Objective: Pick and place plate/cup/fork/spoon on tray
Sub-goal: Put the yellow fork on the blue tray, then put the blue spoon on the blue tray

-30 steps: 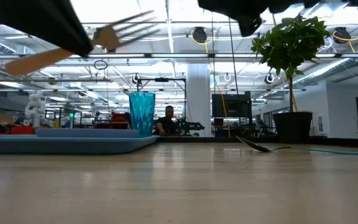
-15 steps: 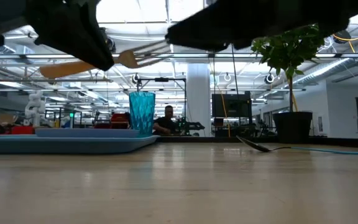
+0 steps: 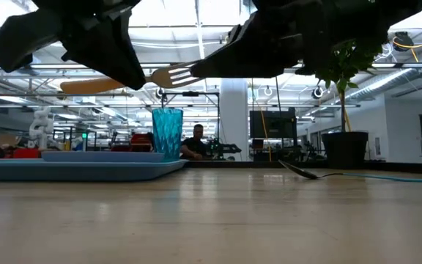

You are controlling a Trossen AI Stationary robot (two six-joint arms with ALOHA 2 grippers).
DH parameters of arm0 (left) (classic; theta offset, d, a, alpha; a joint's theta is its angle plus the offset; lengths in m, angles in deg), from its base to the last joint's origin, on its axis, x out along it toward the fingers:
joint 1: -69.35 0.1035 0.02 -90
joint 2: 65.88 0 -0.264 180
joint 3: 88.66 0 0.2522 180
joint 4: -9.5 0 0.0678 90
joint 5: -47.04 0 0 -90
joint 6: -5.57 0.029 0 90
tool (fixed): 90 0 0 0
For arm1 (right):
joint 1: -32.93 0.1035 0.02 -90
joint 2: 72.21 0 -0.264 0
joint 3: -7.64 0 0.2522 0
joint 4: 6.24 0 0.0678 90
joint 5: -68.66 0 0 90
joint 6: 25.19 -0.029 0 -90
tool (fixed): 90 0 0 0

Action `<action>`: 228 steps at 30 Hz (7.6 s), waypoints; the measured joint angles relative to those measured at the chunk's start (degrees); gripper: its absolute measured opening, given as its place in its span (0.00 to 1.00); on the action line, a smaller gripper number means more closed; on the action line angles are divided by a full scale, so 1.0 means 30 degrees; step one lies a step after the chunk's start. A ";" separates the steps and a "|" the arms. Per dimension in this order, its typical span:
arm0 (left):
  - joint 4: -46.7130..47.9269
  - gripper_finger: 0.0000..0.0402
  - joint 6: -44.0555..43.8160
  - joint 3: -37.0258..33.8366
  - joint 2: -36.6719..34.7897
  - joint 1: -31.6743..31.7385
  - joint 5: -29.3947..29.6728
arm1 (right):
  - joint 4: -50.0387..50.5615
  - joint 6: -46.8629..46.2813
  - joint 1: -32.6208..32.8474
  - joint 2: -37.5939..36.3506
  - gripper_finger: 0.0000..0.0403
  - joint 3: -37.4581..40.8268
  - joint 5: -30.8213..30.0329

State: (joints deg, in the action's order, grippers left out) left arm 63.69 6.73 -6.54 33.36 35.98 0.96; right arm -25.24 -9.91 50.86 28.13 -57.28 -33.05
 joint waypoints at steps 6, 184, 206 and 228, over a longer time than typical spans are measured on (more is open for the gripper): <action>-0.0328 0.08 -0.1879 0.0189 0.0000 0.0443 -0.2340 | 0.0426 0.0465 0.0136 0.0000 0.02 -0.0007 0.0029; -0.7858 0.22 0.0988 -1.0224 -0.4300 0.9877 -0.9113 | -0.1412 0.6632 0.1049 -0.0284 0.33 0.0015 -0.5022; -0.6740 0.22 0.0001 -0.6376 -1.1161 0.5632 -0.8953 | 1.1048 -1.1466 0.3151 -0.5038 0.33 0.0029 -0.7922; -0.9996 0.22 0.0031 -0.6360 -1.1329 0.4371 -0.8918 | 2.0391 -1.8004 0.3535 -0.6946 0.33 0.2962 -0.6973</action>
State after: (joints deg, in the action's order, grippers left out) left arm 33.70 6.83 -25.62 -0.63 49.09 -25.80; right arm 35.94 -63.92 61.47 7.29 -48.39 -53.97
